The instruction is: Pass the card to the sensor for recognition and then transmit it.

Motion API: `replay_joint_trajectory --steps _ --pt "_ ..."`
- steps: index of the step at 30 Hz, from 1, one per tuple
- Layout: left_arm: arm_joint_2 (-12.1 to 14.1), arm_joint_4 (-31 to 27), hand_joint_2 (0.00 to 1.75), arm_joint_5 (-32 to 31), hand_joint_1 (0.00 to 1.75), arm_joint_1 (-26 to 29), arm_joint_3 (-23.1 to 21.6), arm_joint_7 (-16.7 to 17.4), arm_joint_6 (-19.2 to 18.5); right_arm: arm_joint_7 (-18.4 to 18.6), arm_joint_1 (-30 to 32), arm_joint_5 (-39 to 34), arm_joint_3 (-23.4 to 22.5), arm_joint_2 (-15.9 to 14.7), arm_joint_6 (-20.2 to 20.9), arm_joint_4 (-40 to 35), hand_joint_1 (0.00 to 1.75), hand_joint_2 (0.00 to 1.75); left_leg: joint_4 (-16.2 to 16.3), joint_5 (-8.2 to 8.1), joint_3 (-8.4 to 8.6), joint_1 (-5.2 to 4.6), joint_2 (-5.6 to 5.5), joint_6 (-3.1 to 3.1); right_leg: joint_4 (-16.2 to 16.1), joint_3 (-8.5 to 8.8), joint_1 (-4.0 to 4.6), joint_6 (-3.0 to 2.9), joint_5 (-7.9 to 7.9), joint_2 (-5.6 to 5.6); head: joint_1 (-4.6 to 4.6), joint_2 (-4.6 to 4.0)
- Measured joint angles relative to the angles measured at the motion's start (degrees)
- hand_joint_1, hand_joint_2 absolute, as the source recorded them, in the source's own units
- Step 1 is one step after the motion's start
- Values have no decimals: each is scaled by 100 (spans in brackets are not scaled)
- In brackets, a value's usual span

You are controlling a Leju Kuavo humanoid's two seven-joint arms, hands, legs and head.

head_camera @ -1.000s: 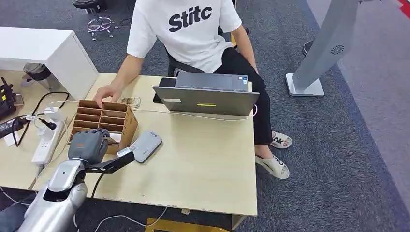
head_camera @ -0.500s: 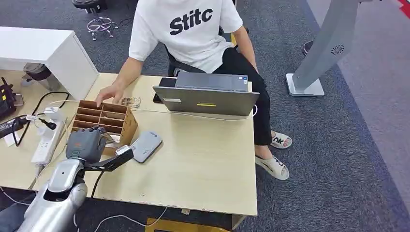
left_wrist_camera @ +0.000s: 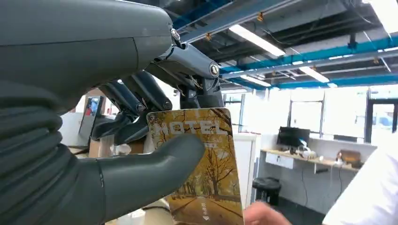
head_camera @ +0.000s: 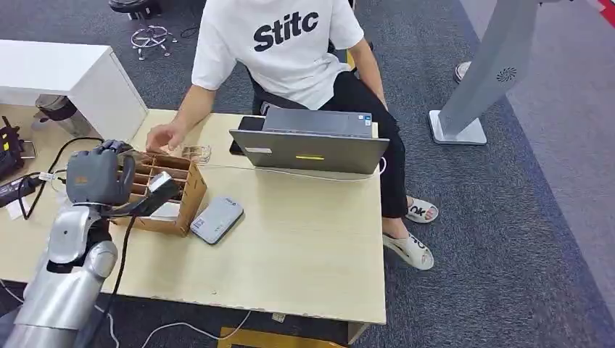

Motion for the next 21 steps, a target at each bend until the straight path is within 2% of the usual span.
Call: replay_joint_trajectory --steps 7,12,19,20,21 --pt "98 -87 175 15 175 -390 107 18 -18 20 -1 70 0 0 0 0 0 175 0 0 -1 1 0 0 0 -2 1 0 0 -1 0 0" --pt "256 278 175 -341 175 -948 105 140 -79 -15 -3 98 0 0 -9 0 0 175 0 3 0 1 0 -4 0 0 1 -1 2 1 0 0" --pt "227 496 175 -509 175 -1084 85 129 103 28 -10 105 0 0 9 0 0 175 0 3 -1 0 0 -4 0 -2 0 -1 1 0 -4 0" --pt "221 505 175 -527 59 -1084 74 127 116 50 -13 107 0 0 9 0 0 175 0 3 -1 0 0 -4 0 -2 0 -1 1 0 0 0" --pt "208 505 175 -525 0 -1079 59 116 142 63 -14 109 0 0 11 0 0 175 0 3 -1 0 1 -4 0 -2 0 -1 1 1 -4 0"
